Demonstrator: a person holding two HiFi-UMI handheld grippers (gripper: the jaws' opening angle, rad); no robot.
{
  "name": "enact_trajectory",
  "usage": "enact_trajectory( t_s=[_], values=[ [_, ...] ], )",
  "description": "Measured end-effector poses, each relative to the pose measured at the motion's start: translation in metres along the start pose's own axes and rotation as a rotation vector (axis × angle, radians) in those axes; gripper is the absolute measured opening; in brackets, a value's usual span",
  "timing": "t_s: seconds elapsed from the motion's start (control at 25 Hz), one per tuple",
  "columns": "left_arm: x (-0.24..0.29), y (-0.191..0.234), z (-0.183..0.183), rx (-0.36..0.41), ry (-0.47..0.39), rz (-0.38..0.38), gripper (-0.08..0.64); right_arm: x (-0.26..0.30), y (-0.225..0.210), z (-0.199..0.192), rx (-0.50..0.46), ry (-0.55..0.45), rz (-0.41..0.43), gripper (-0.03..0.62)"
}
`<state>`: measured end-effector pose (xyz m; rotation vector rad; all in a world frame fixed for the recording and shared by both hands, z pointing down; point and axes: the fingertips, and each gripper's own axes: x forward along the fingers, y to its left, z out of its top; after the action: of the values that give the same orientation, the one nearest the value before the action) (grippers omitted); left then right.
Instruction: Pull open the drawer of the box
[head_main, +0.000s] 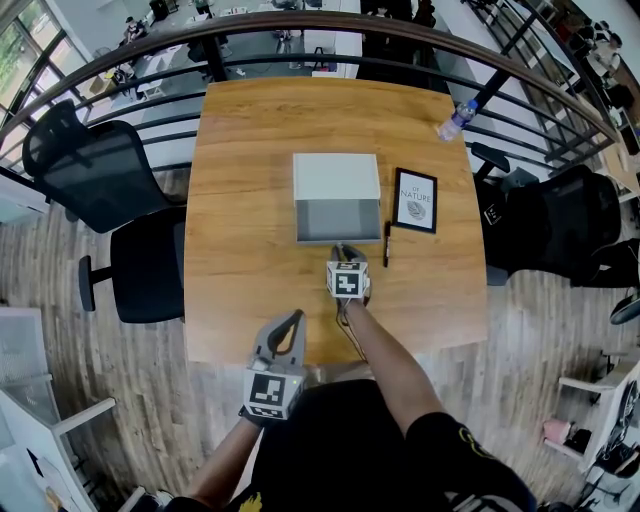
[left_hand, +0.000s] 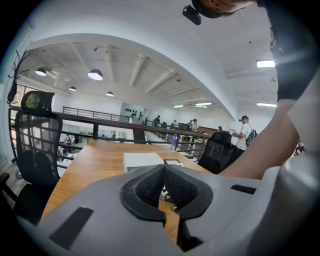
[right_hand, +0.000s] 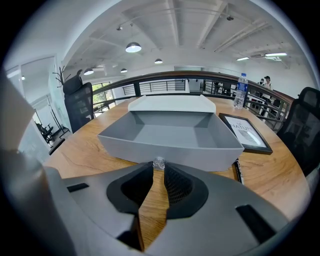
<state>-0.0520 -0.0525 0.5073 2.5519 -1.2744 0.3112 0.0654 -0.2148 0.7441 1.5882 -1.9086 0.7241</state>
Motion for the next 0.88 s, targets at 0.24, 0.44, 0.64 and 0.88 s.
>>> enact_trajectory(
  t_s=[0.24, 0.44, 0.64, 0.88],
  values=[
    [-0.001, -0.003, 0.0, 0.0, 0.0, -0.003, 0.017, -0.003, 0.001, -0.001, -0.009, -0.006, -0.002, 0.064],
    [-0.002, -0.004, -0.001, 0.001, 0.001, -0.002, 0.017, -0.004, -0.001, -0.002, -0.007, -0.012, -0.004, 0.064],
    [-0.002, -0.004, -0.003, -0.003, 0.003, 0.002, 0.018, -0.003, -0.001, -0.005, -0.002, -0.005, -0.002, 0.064],
    [-0.005, -0.001, -0.005, -0.001, 0.009, 0.014, 0.017, 0.005, -0.006, -0.016, -0.05, 0.033, 0.002, 0.064]
  ],
)
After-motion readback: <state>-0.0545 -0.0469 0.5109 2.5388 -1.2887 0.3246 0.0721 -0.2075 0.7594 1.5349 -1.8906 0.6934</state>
